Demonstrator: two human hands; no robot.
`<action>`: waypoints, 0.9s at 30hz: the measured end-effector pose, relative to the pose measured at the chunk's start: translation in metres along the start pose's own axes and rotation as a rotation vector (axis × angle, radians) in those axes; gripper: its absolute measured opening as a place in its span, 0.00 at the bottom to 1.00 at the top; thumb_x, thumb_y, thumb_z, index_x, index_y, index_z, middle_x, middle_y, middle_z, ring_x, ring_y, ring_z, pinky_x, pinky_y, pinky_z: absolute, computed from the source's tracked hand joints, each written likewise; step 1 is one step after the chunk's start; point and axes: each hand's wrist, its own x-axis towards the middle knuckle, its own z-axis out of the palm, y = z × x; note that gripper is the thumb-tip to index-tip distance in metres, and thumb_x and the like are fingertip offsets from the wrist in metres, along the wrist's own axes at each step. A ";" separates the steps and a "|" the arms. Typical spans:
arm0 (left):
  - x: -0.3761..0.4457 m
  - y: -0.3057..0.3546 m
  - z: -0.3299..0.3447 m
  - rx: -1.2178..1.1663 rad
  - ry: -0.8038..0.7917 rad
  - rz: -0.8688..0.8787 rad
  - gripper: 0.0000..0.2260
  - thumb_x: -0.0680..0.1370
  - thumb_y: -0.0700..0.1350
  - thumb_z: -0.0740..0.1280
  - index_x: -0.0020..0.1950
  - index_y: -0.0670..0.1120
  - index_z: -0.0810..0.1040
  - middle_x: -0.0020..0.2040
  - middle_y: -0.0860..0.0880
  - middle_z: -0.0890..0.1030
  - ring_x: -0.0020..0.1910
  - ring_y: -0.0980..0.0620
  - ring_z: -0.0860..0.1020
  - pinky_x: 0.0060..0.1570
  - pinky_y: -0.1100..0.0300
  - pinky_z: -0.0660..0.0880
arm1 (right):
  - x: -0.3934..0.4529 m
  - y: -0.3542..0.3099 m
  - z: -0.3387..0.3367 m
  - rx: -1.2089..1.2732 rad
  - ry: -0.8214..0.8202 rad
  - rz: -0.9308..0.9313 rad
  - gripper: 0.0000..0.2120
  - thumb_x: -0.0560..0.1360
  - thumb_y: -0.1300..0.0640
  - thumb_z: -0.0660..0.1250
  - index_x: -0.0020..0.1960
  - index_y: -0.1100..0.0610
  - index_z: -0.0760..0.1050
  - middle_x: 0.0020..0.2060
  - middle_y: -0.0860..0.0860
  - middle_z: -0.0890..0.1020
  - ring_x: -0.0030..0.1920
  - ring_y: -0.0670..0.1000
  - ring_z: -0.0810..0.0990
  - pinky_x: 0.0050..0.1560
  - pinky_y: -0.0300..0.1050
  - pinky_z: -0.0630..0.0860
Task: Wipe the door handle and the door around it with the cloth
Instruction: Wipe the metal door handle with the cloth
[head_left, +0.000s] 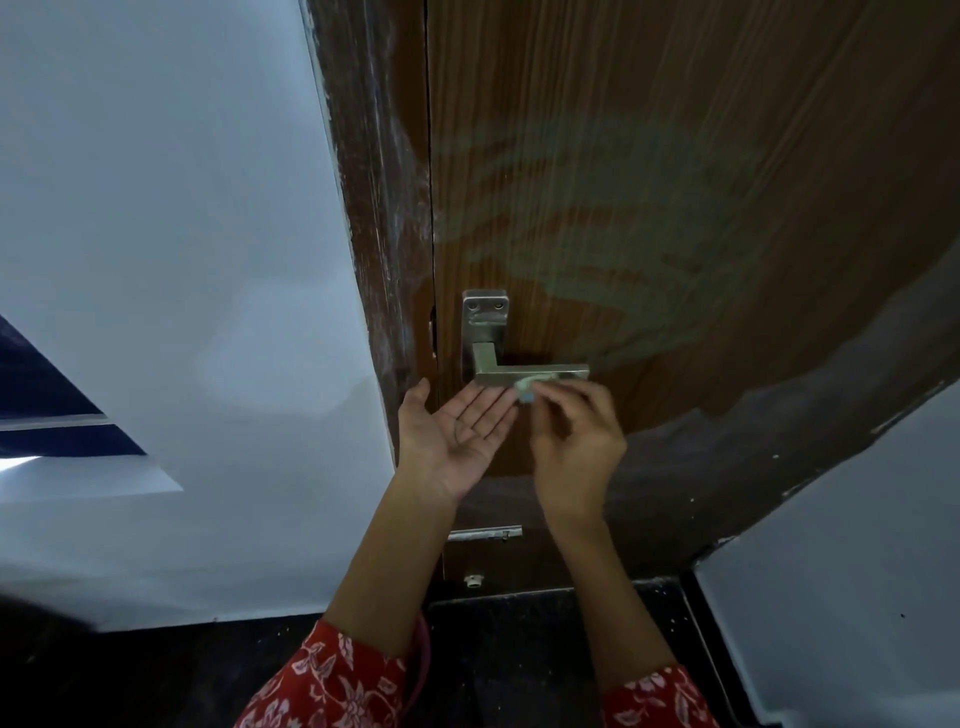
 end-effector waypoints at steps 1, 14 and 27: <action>-0.001 0.000 -0.001 -0.005 -0.014 -0.004 0.27 0.81 0.59 0.54 0.60 0.35 0.75 0.56 0.34 0.81 0.56 0.38 0.80 0.54 0.47 0.75 | 0.001 0.003 -0.004 0.016 0.069 0.069 0.08 0.71 0.67 0.70 0.50 0.63 0.80 0.50 0.55 0.78 0.48 0.46 0.78 0.49 0.36 0.79; -0.004 0.004 -0.008 0.007 -0.067 -0.009 0.29 0.80 0.60 0.54 0.59 0.35 0.76 0.57 0.35 0.81 0.58 0.40 0.80 0.61 0.48 0.72 | 0.011 -0.005 0.003 -0.003 0.166 0.149 0.10 0.73 0.65 0.68 0.54 0.62 0.79 0.54 0.55 0.76 0.52 0.49 0.78 0.50 0.38 0.79; 0.003 0.003 -0.007 0.061 -0.019 0.007 0.28 0.80 0.60 0.54 0.59 0.37 0.76 0.55 0.37 0.82 0.58 0.41 0.79 0.66 0.49 0.69 | 0.016 -0.007 0.006 0.550 0.323 0.691 0.11 0.75 0.65 0.65 0.55 0.55 0.75 0.56 0.55 0.76 0.50 0.46 0.80 0.44 0.32 0.78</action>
